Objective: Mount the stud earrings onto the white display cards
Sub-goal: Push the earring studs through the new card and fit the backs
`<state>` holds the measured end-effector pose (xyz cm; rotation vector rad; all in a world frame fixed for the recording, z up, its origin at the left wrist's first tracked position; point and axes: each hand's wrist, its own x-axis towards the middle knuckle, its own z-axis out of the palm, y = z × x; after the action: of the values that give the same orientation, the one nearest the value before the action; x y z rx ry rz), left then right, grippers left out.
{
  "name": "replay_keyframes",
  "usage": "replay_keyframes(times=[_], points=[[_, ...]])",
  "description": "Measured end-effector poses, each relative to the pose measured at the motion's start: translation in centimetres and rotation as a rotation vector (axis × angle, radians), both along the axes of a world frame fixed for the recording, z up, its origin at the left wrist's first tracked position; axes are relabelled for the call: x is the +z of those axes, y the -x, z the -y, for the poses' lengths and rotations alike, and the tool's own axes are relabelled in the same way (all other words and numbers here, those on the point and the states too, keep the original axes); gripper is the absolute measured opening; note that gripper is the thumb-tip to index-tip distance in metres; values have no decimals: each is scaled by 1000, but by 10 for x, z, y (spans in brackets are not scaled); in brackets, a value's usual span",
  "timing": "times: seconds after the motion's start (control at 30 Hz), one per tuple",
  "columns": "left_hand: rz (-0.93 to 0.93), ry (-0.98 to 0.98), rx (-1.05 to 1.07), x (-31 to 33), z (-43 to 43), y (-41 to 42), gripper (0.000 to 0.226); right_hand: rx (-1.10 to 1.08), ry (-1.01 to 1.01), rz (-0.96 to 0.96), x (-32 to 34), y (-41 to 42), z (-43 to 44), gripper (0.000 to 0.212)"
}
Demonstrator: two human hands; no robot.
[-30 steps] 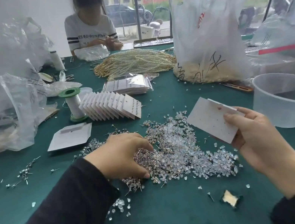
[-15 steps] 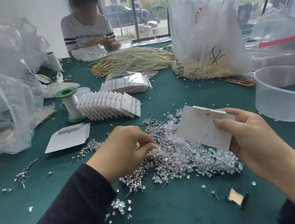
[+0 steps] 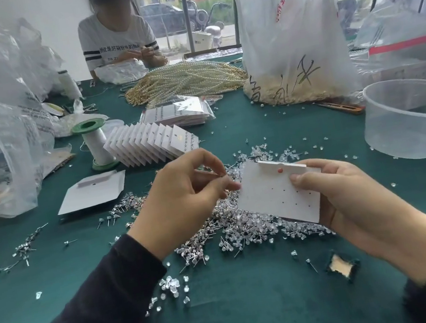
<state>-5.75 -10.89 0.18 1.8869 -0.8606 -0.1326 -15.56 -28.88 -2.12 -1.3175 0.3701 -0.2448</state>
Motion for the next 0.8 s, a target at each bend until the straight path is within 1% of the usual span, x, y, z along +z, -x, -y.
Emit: replay_keyframes(times=[0.1, 0.23, 0.27, 0.37, 0.4, 0.57, 0.63, 0.7, 0.73, 0.8], points=[[74, 77, 30, -1, 3, 4, 8, -1, -6, 0, 0, 0, -1, 16], [178, 87, 178, 2, -2, -3, 20, -11, 11, 6, 2, 1, -1, 15], [238, 30, 226, 2, -5, -6, 20, -13, 20, 6, 3, 1, 0, 16], [442, -277, 328, 0, -13, -16, 14, -39, 31, 0, 3, 1, 1, 16], [460, -338, 343, -1, -15, -20, 13, -50, 34, -3, 3, 0, 2, 16], [389, -597, 299, -6, -20, -26, 12, -67, 72, -12, 3, -2, 6, 16], [388, -604, 260, -5, -19, -24, 22, -87, 65, -9, 5, -2, 9, 15], [360, -570, 154, 1, -21, -23, 37, -103, 50, -7, 7, -2, 12, 14], [324, -594, 85, 5, -24, -22, 50, -109, 44, -6, 8, -2, 13, 14], [244, -734, -35, 10, -31, -19, 73, -117, 43, -10, 8, -1, 14, 15]])
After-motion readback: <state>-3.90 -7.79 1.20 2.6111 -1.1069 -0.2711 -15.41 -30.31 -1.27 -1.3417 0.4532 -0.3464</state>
